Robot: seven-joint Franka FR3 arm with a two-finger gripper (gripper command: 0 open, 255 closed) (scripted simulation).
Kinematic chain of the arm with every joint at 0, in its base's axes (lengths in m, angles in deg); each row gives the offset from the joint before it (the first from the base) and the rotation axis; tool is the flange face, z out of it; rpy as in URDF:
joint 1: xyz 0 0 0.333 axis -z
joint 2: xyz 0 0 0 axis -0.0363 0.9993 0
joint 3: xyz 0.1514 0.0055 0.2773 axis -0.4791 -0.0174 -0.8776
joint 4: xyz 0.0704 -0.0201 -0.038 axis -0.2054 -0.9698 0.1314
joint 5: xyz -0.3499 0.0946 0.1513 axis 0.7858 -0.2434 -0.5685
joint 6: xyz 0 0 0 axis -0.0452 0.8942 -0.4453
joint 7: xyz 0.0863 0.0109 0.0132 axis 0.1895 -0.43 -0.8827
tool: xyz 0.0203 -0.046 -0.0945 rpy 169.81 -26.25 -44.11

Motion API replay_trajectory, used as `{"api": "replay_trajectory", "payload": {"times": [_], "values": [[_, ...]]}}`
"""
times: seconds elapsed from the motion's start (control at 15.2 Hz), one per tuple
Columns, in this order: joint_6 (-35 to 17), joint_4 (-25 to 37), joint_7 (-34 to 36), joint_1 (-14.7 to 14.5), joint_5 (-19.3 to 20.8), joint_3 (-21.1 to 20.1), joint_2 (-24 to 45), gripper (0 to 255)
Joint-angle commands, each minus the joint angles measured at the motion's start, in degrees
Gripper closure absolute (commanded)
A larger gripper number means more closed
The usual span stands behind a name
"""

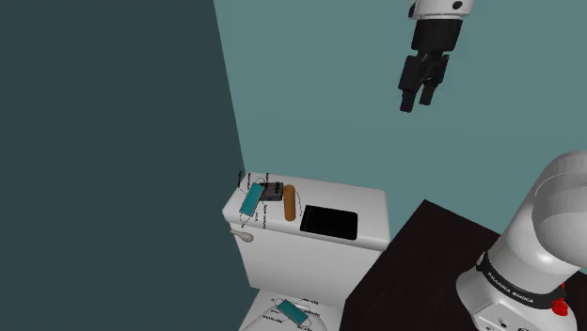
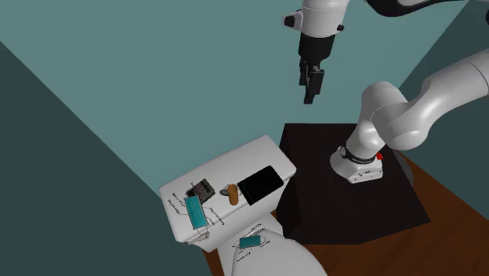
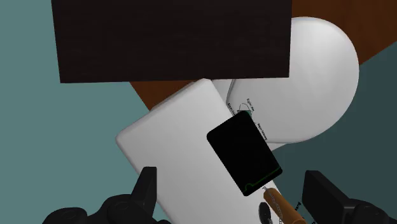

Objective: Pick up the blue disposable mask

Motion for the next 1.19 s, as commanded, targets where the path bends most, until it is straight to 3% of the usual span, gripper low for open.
{"api": "replay_trajectory", "payload": {"times": [0.0,0.59,1.12], "values": [[0.0,0.0,0.0,0.0,0.0,0.0,0.0,0],[-17.8,-3.1,5.9,-2.7,-3.4,-6.6,11.4,0],[-32.1,0.1,11.5,-4.1,-3.5,-12.1,26.1,0]]}}
